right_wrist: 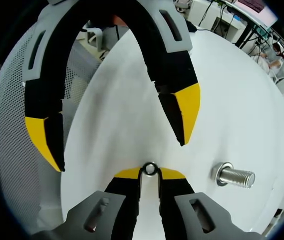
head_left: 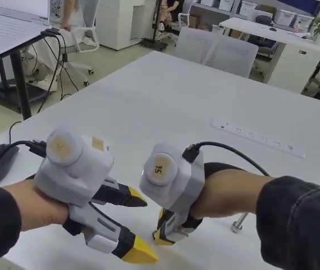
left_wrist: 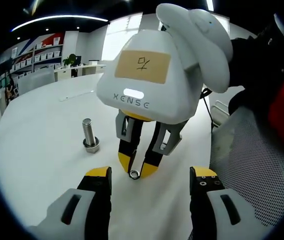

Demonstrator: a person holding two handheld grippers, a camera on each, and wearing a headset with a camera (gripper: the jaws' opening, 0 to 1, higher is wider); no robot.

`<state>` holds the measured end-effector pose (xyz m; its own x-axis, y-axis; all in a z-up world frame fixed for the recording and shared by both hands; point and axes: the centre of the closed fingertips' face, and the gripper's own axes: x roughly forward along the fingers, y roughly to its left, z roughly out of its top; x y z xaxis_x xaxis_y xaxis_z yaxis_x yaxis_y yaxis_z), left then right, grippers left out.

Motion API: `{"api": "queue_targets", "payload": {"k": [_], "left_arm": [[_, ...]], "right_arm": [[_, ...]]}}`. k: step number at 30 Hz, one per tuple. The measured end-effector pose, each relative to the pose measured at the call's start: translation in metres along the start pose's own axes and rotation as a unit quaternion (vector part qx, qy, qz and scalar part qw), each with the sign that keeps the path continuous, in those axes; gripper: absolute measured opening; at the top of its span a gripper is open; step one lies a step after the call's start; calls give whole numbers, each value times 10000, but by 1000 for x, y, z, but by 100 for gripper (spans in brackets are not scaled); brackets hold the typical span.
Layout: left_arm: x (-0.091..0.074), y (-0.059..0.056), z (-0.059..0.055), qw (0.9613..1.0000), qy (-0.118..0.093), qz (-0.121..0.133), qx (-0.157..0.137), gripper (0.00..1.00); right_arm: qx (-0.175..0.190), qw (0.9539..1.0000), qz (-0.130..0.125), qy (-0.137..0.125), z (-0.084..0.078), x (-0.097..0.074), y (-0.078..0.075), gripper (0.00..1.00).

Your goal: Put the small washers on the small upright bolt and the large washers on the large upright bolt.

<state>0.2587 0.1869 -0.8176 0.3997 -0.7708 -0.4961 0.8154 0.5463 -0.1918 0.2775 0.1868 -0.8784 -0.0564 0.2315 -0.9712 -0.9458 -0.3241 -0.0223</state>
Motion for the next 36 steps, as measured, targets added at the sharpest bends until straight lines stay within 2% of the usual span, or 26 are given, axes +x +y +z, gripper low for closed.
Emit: {"api": "queue_targets", "payload": {"k": [8,19,36], "left_arm": [[0,0,-1,10000,18,-6,-9,62],[1,0,-1,10000,36,-11,13,62],[3,-4,-2,9999,112,-43,48,62]], "right_arm": [[27,10000,-2,-14,-2,0,-1,14],[144,9998,-113,-8,-14,-13,-5,14],[522,9980,-358,-21,-55,-39,-4,14]]}}
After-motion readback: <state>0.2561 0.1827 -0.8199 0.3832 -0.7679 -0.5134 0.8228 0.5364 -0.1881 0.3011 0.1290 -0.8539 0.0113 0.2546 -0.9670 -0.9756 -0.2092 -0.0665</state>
